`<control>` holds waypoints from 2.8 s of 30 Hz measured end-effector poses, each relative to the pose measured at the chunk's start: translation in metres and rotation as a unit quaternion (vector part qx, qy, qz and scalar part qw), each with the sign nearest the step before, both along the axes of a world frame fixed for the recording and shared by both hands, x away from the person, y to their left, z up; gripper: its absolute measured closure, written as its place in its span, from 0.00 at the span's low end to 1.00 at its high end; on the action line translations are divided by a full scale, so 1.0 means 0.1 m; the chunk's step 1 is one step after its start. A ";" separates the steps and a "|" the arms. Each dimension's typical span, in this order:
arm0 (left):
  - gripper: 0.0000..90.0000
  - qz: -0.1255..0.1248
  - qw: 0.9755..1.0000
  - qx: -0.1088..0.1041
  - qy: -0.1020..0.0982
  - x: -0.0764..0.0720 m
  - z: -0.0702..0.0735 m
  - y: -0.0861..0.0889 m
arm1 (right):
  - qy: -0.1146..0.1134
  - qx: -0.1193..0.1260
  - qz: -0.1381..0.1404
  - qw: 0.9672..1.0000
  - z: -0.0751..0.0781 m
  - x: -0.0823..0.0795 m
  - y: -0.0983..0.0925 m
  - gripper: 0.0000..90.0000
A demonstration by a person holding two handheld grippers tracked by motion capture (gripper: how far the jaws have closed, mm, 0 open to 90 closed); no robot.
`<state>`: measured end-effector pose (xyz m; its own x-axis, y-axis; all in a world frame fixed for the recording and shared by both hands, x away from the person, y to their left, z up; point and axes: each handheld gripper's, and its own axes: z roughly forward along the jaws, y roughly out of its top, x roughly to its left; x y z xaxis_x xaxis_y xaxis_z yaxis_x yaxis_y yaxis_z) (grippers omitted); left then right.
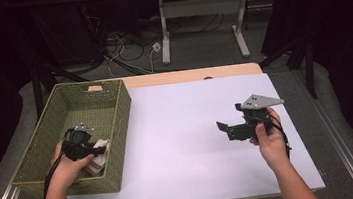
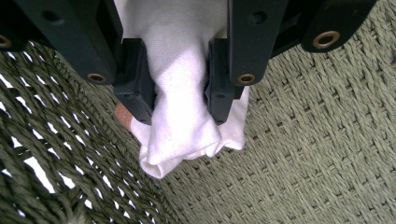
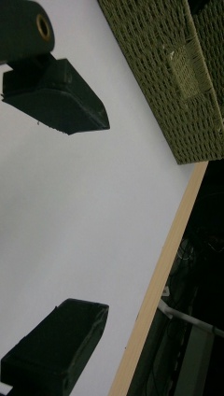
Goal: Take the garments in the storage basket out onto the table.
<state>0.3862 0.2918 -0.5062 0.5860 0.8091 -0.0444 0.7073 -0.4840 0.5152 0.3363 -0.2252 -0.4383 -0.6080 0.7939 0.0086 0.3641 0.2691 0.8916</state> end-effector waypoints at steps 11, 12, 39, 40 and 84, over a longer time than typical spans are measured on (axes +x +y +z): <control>0.75 0.013 0.999 -0.032 -0.020 -0.02 0.06 0.05 | 0.002 -0.001 0.001 1.000 -0.01 0.00 0.00 0.11; 0.75 0.013 0.999 -0.033 -0.022 -0.03 0.06 0.05 | 0.002 -0.001 0.001 1.000 -0.01 0.00 0.00 0.11; 0.76 0.078 0.985 -0.097 -0.119 -0.12 0.25 0.21 | 0.003 0.000 0.000 1.000 -0.01 0.00 0.00 0.11; 0.76 0.077 0.985 -0.093 -0.126 -0.13 0.27 0.22 | 0.003 0.000 0.000 1.000 -0.01 0.00 0.00 0.11; 0.76 0.100 0.929 -0.205 -0.290 -0.57 0.96 0.10 | -0.002 -0.001 0.004 1.000 0.00 -0.01 0.02 0.11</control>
